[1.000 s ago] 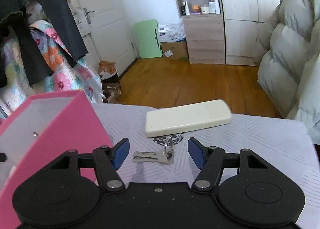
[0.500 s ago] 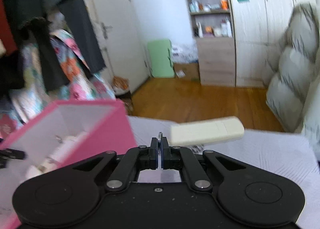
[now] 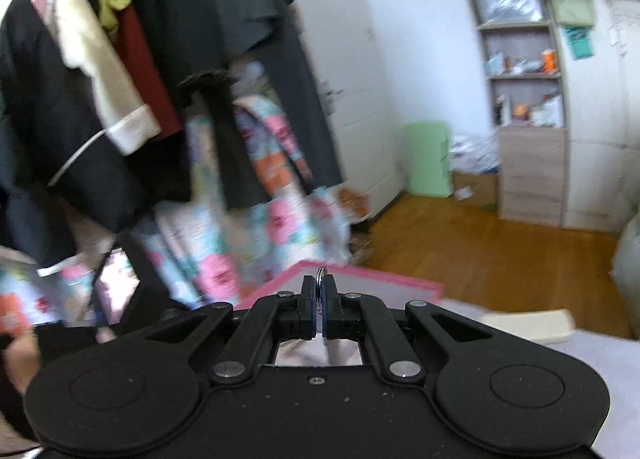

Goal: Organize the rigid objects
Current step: 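Carry the keys into the pink box and open the right gripper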

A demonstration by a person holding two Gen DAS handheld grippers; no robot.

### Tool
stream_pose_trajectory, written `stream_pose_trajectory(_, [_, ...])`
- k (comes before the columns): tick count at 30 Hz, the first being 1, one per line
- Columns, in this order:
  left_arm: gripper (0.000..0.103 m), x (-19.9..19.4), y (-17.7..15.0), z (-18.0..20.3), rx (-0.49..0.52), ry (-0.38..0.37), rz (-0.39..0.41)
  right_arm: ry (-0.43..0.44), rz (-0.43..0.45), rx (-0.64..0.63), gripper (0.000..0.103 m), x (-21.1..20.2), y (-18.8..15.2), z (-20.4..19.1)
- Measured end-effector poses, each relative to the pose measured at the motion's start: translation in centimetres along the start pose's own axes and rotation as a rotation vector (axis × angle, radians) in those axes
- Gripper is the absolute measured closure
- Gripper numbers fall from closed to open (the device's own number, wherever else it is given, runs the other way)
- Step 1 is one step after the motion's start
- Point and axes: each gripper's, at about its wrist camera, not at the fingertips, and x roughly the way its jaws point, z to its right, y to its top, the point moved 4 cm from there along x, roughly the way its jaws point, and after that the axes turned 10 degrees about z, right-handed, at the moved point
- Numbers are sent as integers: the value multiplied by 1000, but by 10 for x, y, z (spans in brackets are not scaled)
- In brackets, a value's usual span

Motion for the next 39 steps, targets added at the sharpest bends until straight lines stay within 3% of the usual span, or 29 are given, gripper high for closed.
stream_pose_trajectory(9, [93, 0, -1, -1, -23, -14, 1, 32, -251, 22, 98, 55, -48, -43])
stream_pose_trajectory(15, [93, 0, -2, -2, -36, -19, 1, 53, -381, 200, 98, 92, -75, -34])
stream_pose_trajectory(20, [93, 0, -2, -2, -35, -24, 1, -16, -389, 156, 93, 92, -83, -30])
stream_pose_trajectory(26, [93, 1, -2, -2, -31, -21, -1, -38, -262, 158, 78, 36, -52, -9])
stream_pose_trajectory(31, [93, 1, -1, 1, -16, -9, -2, -181, -218, 149, 69, 0, -31, 35])
stream_pose_trajectory(35, [93, 1, -2, 1, -11, -8, -2, -294, -229, 132, 65, -11, -26, 73])
stream_pose_trajectory(39, [93, 1, -1, 1, -7, -7, -2, -335, -303, 172, 65, -6, -29, 102])
